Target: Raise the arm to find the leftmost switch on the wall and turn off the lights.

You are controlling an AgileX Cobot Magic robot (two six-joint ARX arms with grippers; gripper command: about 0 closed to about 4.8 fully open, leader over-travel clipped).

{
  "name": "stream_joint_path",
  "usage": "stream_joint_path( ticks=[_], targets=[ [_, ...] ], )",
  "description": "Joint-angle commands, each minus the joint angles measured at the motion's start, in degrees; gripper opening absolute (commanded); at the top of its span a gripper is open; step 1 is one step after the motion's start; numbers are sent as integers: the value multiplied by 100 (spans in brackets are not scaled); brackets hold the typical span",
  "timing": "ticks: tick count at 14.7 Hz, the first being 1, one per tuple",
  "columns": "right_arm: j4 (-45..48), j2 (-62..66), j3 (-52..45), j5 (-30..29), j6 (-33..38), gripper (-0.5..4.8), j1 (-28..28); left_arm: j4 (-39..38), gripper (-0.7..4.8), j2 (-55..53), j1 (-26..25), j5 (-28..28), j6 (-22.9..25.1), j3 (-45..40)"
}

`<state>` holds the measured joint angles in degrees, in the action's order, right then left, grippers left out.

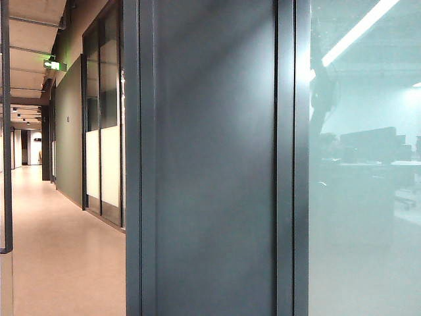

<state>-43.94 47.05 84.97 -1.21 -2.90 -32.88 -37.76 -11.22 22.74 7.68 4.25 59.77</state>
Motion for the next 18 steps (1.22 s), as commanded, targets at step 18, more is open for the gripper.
stream_joint_path(
  ticks=[18],
  targets=[
    [601, -4684, -3766, 1655, 9, -1, -20, -352, -5, 33, 0, -39, -732, -811]
  ],
)
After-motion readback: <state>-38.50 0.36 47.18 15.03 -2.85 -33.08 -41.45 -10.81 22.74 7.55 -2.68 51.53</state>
